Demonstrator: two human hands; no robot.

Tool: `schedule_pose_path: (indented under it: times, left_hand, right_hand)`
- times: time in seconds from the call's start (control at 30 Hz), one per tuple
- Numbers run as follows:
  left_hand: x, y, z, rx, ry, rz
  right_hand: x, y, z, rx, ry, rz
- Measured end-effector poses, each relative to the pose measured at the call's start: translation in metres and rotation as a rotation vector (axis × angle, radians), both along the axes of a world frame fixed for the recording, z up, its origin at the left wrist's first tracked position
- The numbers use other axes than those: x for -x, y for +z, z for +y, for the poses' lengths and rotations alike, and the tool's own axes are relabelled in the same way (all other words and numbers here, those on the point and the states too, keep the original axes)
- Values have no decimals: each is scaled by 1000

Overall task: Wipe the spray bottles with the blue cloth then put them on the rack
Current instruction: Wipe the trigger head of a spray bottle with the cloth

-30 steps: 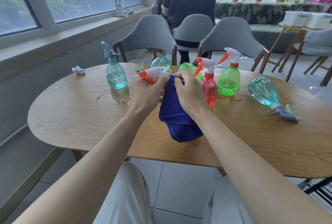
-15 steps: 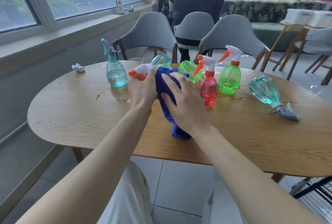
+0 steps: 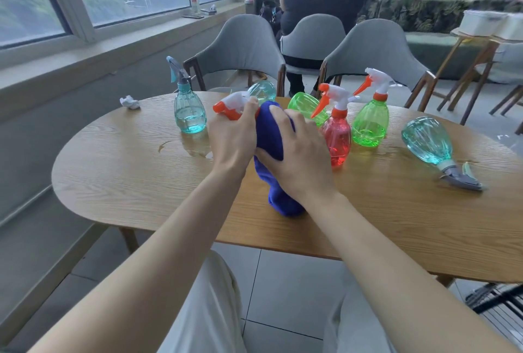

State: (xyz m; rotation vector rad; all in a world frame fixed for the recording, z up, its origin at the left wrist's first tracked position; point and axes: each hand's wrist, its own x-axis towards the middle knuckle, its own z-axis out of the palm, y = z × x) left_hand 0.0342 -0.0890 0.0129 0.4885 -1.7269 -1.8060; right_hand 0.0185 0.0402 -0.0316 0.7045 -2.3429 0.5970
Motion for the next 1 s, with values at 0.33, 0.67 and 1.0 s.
schedule_pose_path:
  times: [0.33,0.67,1.0]
  left_hand:
    - [-7,0,-3,-97,-23,66]
    - [-4,-2,-4,-313,-1,68]
    - [0,-2,-8,-310,73,0]
  right_hand:
    - [10,18,10,1086,353,-913]
    - [-1,-7,2,1533,692,-1274]
    - [-1,-3,1,1243,394,-911]
